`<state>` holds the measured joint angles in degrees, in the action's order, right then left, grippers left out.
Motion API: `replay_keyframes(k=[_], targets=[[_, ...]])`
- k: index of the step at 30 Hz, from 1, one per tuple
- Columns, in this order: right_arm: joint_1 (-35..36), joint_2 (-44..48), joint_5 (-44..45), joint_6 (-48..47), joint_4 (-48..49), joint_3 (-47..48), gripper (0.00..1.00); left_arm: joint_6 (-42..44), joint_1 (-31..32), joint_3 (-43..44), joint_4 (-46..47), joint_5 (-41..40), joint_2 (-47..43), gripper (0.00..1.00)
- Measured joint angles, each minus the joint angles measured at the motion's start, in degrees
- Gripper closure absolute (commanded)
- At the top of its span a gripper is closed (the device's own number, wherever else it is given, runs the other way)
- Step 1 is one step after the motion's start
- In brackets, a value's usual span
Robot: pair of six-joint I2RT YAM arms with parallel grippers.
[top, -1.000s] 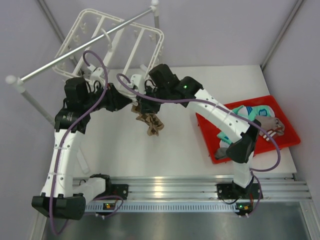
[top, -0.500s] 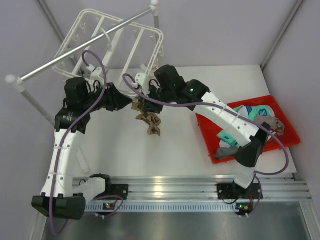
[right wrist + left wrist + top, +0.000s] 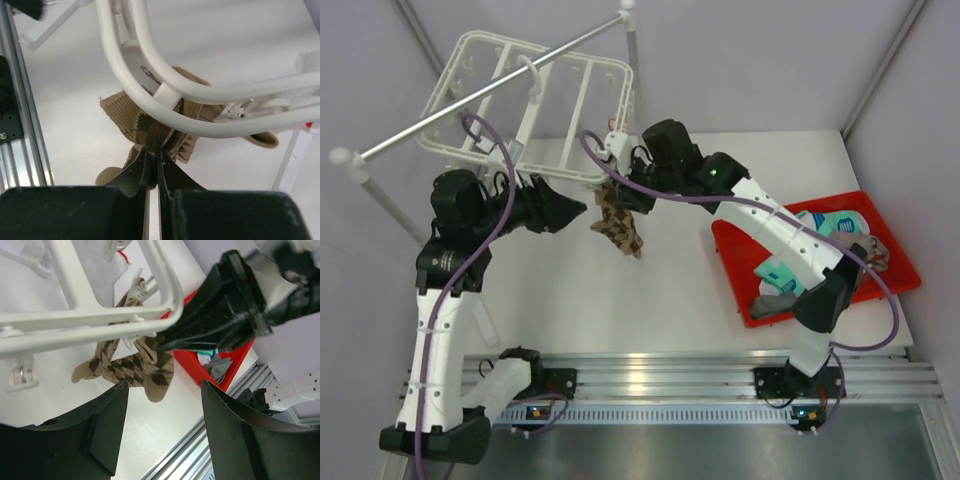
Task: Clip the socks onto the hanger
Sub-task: Clamp the sock onto the hanger.
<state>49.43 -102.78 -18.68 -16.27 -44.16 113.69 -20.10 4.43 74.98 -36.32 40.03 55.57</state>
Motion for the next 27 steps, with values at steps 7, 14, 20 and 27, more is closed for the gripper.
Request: replay_keyframes(k=[7, 14, 20, 27], targets=[[-4.46, 0.94, 0.55, -0.02, 0.46, -1.49, 1.00, -2.99, -0.63, -0.61, 0.76, -1.42, -6.40, 0.36], [-8.66, 2.21, 0.94, -0.02, 1.38, -2.32, 1.00, -5.62, -5.33, -0.61, 0.70, -5.99, -9.33, 0.36], [-11.10, 2.67, 1.36, -0.02, 1.86, -2.69, 1.00, -8.35, -10.12, -0.63, 0.68, -9.25, -10.86, 0.39], [-11.34, 2.67, 1.49, -0.02, 1.88, -2.69, 1.00, -8.04, -10.91, -0.98, 0.70, -10.10, -11.74, 0.43]])
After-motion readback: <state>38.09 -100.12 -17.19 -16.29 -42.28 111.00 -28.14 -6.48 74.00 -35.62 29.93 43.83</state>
